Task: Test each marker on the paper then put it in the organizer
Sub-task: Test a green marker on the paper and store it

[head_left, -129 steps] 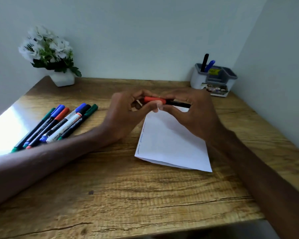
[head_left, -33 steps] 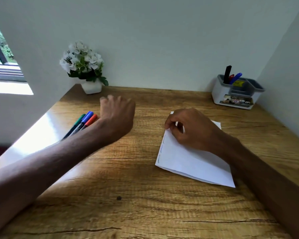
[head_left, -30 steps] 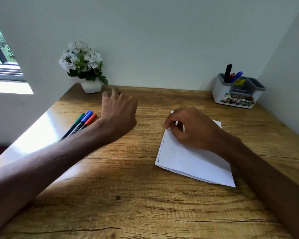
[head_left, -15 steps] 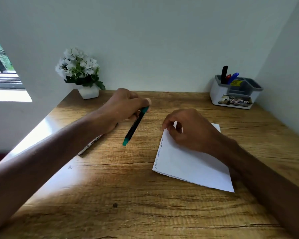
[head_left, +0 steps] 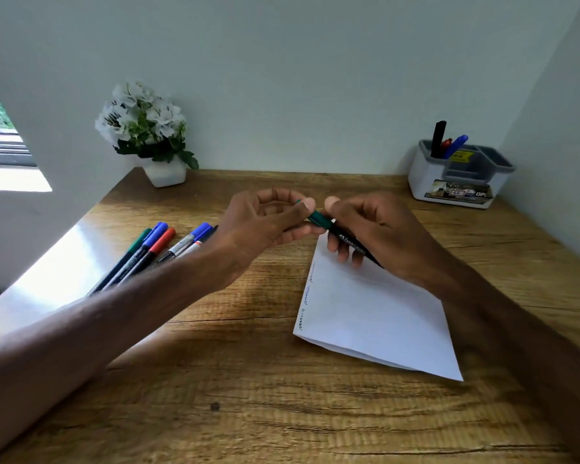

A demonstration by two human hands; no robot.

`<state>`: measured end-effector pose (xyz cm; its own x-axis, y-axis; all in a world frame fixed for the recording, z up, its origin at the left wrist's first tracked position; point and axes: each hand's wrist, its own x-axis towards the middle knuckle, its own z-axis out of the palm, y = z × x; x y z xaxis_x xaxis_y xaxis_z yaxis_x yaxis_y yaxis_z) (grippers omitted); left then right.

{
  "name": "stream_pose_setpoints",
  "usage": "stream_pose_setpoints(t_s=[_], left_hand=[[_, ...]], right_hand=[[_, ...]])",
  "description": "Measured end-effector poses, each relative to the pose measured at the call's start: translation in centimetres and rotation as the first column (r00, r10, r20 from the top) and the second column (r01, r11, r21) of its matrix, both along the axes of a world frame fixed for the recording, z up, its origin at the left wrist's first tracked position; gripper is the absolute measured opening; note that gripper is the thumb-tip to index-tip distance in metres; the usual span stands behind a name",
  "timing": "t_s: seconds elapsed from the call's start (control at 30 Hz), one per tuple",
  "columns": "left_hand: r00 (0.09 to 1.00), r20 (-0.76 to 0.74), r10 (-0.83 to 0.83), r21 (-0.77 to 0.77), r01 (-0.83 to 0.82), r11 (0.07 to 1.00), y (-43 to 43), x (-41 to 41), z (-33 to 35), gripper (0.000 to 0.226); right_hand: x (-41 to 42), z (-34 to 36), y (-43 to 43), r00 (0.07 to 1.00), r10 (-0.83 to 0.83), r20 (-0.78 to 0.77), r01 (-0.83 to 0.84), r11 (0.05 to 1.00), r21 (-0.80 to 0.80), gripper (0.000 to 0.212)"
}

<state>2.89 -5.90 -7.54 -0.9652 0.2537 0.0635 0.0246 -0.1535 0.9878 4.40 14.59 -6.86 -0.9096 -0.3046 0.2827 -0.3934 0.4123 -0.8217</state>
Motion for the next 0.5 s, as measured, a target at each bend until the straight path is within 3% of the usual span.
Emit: stream_pose_setpoints(t_s=[0.1,0.2,0.5], left_hand=[[0.998,-0.059,0.029,0.021,-0.028,0.999,0.1,0.0,-0.8,0.025],[0.988,-0.147,0.038,-0.041,-0.045,0.998,0.3,0.1,-1.3,0.029],[0.952,-0.299,0.061,-0.209,-0.128,0.970,0.7,0.2,-2.8,0.025]], right_hand=[[-0.2,0.1,0.4,0.980,-0.001,-0.198,0.048,0.972,0.230,0.023],[-0.8,0.1,1.0,0.938,0.028,-0.344,0.118,0.910,0.397,0.022],[-1.1,-0.6,1.3,0.913,0.068,-0.402,0.150,0.861,0.487,0.023]])
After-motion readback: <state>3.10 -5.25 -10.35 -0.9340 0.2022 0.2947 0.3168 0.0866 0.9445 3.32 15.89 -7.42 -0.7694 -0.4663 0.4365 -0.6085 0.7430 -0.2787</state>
